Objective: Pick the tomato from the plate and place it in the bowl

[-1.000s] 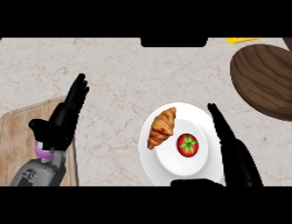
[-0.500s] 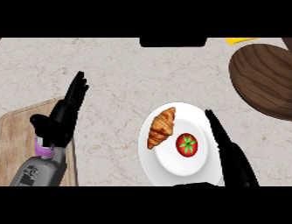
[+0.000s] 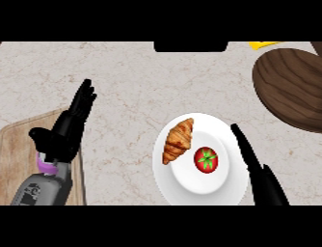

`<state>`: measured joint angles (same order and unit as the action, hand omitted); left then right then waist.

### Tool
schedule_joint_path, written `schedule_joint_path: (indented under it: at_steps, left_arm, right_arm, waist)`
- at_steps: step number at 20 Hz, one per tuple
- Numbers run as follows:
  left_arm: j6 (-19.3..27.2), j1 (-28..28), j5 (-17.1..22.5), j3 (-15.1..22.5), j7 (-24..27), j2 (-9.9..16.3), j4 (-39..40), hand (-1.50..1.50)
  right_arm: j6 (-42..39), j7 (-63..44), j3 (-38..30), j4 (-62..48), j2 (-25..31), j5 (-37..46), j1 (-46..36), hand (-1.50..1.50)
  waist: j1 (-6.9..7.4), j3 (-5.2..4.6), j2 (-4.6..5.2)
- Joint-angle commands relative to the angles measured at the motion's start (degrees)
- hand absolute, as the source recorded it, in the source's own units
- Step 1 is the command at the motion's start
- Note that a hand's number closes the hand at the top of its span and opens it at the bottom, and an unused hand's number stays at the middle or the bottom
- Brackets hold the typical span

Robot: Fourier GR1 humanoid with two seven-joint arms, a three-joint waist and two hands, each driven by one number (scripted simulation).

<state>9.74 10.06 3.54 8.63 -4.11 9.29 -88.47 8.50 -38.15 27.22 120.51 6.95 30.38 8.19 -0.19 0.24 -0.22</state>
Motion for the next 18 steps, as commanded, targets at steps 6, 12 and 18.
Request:
schedule_joint_path:
  at_steps: [6, 12, 18]
  left_arm:
    - [-0.28, 0.79, -2.27, -0.76, -1.4, -2.37, 2.37, 0.0]
    - [-1.49, -1.96, -3.5, -1.67, -2.63, -2.15, -2.48, 0.0]
    - [-3.16, -2.18, -3.78, -2.48, -0.42, -3.48, 0.4, 0.0]
  right_arm:
    - [4.3, 7.63, -1.85, -10.67, -5.01, -3.65, -0.96, -1.5]
    - [5.37, 11.91, 0.56, -12.13, -3.82, -3.34, 5.23, -1.5]
    - [5.06, 18.61, -4.03, -18.92, -3.67, -6.28, 1.87, -1.5]
  waist:
    - [0.12, -0.22, 0.26]
    - [0.07, -0.23, 0.17]
    - [0.13, -0.23, 0.21]
